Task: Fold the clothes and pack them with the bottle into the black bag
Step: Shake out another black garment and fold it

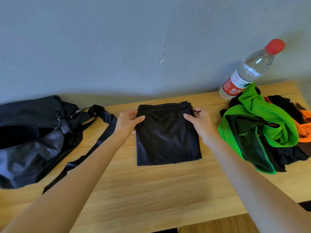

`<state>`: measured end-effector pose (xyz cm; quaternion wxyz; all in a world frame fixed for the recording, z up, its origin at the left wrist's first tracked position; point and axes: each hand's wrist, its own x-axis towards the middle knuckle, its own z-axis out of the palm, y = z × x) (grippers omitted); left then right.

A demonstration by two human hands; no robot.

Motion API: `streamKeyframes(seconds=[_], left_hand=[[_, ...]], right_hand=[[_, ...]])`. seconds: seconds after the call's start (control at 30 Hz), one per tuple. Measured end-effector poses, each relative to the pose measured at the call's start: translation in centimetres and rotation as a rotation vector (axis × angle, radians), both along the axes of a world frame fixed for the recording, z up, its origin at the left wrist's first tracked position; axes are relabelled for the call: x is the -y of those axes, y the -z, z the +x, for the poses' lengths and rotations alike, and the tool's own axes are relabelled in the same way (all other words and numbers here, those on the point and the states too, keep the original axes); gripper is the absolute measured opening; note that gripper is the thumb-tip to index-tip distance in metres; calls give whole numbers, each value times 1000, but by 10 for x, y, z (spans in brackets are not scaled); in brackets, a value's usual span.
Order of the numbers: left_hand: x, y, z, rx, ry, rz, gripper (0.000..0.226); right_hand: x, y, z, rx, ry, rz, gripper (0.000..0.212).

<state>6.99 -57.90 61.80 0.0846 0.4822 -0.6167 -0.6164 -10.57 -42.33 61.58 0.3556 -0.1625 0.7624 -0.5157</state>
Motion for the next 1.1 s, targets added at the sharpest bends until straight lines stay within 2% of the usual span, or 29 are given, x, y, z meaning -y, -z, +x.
streamKeyframes(seconds=[0.07, 0.2, 0.27, 0.33, 0.47, 0.5, 0.6, 0.77, 0.97, 1.1], left_hand=[[0, 1, 1, -31, -12, -10, 7], [3, 0, 3, -87, -20, -31, 12], [6, 0, 3, -88, -15, -84, 17], [10, 2, 1, -52, 4, -135, 19], [15, 11, 0, 123, 49, -342, 14], [15, 12, 0, 153, 51, -413, 11], [13, 14, 1, 143, 79, -636, 26], [13, 14, 2, 83, 366, -923, 37], [25, 12, -13, 255, 457, -795, 51], [31, 11, -18, 296, 476, -717, 37]], right_hand=[[0, 0, 0, -31, -6, -22, 14], [0, -2, -3, -95, 10, -54, 9], [3, 1, -7, -130, 5, -44, 15], [6, 4, -11, -182, -24, -12, 19], [9, 11, -14, -403, -82, 156, 5], [8, 11, -14, -437, -75, 176, 13], [6, 9, -15, -582, -107, 186, 41], [8, 6, -20, -890, -399, 160, 48], [22, 6, -26, -802, -488, 358, 59], [28, 3, -29, -753, -465, 412, 47]])
